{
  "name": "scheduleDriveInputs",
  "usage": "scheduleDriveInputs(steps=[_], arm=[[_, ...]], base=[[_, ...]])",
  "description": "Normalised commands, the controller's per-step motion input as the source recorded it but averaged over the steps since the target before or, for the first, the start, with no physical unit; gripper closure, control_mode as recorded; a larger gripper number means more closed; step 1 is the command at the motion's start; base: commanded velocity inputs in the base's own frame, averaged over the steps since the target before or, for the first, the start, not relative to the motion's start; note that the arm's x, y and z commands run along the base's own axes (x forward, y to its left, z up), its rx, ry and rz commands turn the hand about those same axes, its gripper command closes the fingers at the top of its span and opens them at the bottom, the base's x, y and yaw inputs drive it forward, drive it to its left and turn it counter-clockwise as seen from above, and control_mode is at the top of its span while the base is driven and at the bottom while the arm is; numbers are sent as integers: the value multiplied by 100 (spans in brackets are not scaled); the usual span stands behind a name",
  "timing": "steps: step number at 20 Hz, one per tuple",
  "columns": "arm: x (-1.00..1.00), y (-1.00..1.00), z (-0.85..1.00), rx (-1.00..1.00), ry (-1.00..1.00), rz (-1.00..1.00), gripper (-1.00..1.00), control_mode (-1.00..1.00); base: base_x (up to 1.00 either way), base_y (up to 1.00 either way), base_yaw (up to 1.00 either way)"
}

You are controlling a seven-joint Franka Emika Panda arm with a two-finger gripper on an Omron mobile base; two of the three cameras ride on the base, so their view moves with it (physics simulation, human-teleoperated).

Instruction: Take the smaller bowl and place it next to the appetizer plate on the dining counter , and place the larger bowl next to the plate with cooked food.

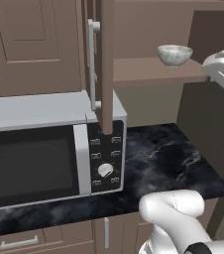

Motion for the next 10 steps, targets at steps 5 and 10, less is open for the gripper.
scheduleDriveInputs(steps=[5, 10], arm=[[0, 3, 22, 18, 3, -38, -100, -100], [0, 0, 9, 28, -3, -50, -100, -100]], base=[[0, 0, 0], [0, 0, 0]])
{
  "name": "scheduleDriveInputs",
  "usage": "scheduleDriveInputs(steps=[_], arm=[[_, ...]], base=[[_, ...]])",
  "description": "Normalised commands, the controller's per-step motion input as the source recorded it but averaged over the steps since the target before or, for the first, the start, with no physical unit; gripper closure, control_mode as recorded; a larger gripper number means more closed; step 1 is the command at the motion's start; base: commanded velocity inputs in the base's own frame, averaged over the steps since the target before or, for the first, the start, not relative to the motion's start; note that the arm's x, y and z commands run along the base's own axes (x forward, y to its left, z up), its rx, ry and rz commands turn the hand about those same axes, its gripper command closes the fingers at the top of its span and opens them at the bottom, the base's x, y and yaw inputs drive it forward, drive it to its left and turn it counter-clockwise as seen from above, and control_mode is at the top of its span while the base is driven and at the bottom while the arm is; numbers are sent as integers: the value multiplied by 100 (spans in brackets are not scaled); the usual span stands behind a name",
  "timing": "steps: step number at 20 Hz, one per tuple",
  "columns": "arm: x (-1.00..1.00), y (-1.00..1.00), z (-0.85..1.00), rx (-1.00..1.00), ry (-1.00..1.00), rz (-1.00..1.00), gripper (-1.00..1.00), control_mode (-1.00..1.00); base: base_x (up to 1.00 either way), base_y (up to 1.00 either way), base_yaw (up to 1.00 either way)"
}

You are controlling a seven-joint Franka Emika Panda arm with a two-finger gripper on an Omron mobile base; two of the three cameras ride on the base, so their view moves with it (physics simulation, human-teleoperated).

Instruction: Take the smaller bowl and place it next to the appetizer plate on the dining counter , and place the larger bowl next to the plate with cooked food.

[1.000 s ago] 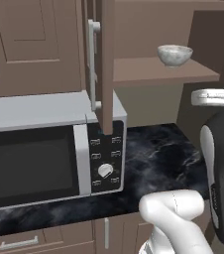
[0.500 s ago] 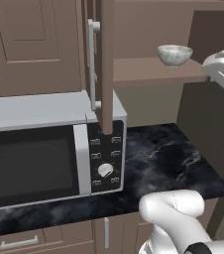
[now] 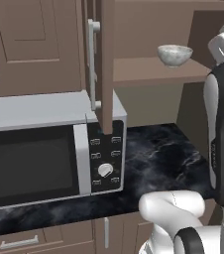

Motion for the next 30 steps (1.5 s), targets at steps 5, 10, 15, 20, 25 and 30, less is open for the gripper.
scheduleDriveInputs(steps=[5, 10, 15, 20, 25, 30], arm=[[4, 0, 0, 50, -5, -45, -100, -100], [26, 0, 0, 31, -8, -16, -100, -100], [71, 2, -1, 0, -2, -13, -100, -100], [55, -20, -18, -3, 0, -9, -100, -100], [71, -21, -9, 0, 0, -3, -100, -100], [55, -1, 0, 0, -4, -2, -100, -100]], base=[[0, 0, 0], [0, 0, 0], [0, 0, 0], [0, 0, 0], [0, 0, 0], [0, 0, 0]])
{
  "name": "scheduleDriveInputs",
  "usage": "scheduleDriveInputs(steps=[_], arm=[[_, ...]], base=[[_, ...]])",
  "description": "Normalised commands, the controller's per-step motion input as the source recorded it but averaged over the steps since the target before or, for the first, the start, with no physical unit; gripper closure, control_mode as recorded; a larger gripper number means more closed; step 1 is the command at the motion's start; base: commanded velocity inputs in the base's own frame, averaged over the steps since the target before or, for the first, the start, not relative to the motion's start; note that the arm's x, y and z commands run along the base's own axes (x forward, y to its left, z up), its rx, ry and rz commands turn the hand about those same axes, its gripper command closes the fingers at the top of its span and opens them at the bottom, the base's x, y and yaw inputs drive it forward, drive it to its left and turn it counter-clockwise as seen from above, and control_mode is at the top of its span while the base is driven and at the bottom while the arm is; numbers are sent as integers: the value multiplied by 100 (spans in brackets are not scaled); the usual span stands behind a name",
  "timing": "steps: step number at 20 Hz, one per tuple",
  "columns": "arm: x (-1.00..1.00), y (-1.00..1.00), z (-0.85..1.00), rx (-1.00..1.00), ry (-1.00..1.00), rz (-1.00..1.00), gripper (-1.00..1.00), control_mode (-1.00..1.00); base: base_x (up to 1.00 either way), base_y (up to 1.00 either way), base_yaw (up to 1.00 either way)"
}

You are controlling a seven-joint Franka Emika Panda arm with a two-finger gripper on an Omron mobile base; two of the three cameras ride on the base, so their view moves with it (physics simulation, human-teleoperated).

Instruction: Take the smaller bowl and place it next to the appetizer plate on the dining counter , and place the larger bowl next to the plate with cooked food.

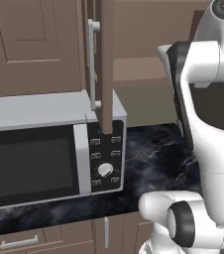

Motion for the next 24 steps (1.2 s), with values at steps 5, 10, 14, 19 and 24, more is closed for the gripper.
scheduleDriveInputs(steps=[5, 10, 14, 19, 24], arm=[[59, 2, 0, 0, 0, -9, -100, -100], [56, 0, 0, 0, 0, -9, -100, -100], [53, 0, -10, 0, 0, -1, -100, -100], [48, -5, -9, 2, 0, 0, -100, -100], [52, -21, -8, 1, 0, 0, -100, -100]], base=[[0, 0, 0], [0, 0, 0], [0, 0, 0], [0, 0, 0], [0, 0, 0]])
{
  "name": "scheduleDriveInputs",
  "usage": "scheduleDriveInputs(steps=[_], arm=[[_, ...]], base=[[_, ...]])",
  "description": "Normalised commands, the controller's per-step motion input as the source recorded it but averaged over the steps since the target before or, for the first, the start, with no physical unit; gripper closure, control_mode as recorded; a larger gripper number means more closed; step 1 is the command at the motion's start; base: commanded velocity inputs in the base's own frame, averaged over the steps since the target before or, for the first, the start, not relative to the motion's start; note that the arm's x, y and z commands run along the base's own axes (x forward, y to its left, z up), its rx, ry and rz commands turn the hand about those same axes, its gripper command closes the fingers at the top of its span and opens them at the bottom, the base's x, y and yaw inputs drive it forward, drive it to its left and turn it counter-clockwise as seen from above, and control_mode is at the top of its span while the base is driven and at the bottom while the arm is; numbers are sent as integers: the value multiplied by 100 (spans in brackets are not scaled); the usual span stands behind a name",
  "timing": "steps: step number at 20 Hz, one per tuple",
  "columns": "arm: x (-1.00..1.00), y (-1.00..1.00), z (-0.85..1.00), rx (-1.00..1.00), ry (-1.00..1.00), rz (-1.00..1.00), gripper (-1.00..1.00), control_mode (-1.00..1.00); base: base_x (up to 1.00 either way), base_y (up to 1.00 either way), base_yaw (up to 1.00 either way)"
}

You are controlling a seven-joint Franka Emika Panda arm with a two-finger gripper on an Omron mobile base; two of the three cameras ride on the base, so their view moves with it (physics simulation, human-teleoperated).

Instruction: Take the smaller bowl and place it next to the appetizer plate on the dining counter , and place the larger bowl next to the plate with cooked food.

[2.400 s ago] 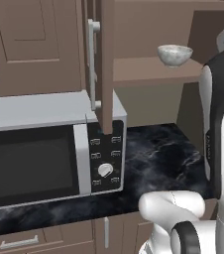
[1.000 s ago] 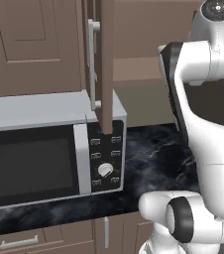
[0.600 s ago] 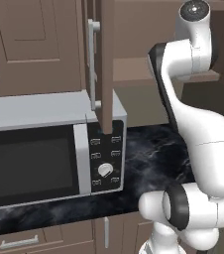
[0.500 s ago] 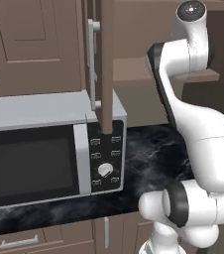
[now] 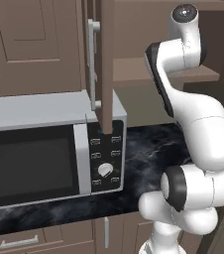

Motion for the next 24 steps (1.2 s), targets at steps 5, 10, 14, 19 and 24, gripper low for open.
scheduleDriveInputs(steps=[5, 10, 14, 19, 24], arm=[[53, -11, -13, 0, 0, 0, -100, -100], [46, -6, -4, 1, 0, 0, -100, -100], [41, -12, -1, 0, 0, 0, -100, -100], [50, -9, -4, 0, 0, 0, -100, -100], [51, -8, -9, 0, 1, 0, -100, -100]], base=[[0, 0, 0], [0, 0, 0], [0, 0, 0], [0, 0, 0], [0, 0, 0]])
